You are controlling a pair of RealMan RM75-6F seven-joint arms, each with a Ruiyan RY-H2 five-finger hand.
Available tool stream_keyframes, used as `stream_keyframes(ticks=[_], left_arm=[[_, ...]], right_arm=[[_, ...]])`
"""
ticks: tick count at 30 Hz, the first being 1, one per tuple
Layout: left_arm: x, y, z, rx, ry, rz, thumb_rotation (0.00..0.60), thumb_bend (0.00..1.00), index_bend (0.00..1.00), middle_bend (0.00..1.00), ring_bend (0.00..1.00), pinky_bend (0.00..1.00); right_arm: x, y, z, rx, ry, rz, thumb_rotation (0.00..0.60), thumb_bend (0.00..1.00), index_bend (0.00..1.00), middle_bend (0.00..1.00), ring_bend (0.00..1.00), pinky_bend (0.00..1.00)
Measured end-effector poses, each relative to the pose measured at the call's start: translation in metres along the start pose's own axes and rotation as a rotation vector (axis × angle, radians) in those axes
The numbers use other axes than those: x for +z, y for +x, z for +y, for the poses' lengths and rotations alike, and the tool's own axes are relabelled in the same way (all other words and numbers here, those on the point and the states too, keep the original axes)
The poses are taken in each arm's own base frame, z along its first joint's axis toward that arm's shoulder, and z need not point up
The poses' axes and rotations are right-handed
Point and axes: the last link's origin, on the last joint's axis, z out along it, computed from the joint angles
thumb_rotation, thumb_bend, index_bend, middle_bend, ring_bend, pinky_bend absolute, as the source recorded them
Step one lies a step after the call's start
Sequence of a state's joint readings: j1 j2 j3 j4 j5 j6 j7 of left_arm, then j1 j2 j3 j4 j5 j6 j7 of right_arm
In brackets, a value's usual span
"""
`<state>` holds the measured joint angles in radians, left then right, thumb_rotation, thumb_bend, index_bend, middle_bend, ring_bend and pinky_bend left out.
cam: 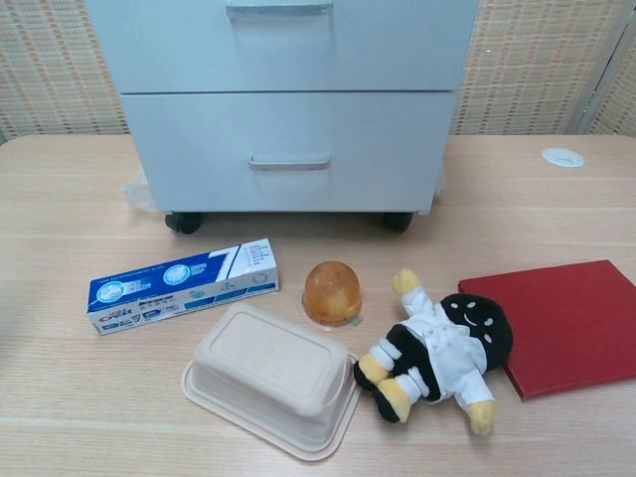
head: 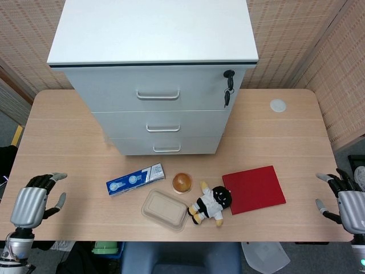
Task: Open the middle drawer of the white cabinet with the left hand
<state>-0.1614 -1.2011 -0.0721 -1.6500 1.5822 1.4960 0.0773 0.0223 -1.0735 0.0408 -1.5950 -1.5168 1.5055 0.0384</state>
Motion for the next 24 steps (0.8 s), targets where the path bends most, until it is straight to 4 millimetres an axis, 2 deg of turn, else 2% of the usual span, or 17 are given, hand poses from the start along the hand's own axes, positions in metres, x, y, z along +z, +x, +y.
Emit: stream_keyframes(ticks=[1,4,8,10,16,24], left_arm=[[0.006,0.002,0.004,-0.018,-0.036,0.006,0.600,0.40,0.30,0.50,0.48,0.55],[0.022,0.008,0.017,-0.063,-0.123,0.010,0.600,0.41,0.32,0.72,0.68,0.82],[0.043,0.012,0.037,-0.100,-0.219,-0.008,0.600,0.50,0.32,0.83,0.80,0.96],[0.054,0.013,0.049,-0.108,-0.262,-0.016,0.600,0.55,0.32,0.88,0.84,0.99],[0.083,0.013,0.084,-0.115,-0.350,-0.025,0.600,0.66,0.30,0.99,0.96,1.00],[0.113,0.018,0.124,-0.152,-0.382,-0.013,0.600,0.70,0.28,1.00,0.98,1.00]], right_arm=[[0.000,0.000,0.000,0.001,0.002,0.000,0.600,0.29,0.23,0.27,0.22,0.24],[0.000,-0.001,-0.001,0.002,0.004,-0.002,0.600,0.29,0.23,0.27,0.22,0.24],[-0.001,-0.001,0.000,0.004,0.002,-0.004,0.600,0.29,0.23,0.27,0.22,0.24],[-0.001,-0.002,0.001,0.003,0.001,-0.005,0.600,0.29,0.23,0.27,0.22,0.24],[-0.002,-0.002,0.003,0.004,-0.002,-0.009,0.600,0.30,0.23,0.27,0.22,0.24],[-0.002,-0.004,0.006,0.007,-0.006,-0.017,0.600,0.30,0.23,0.27,0.22,0.24]])
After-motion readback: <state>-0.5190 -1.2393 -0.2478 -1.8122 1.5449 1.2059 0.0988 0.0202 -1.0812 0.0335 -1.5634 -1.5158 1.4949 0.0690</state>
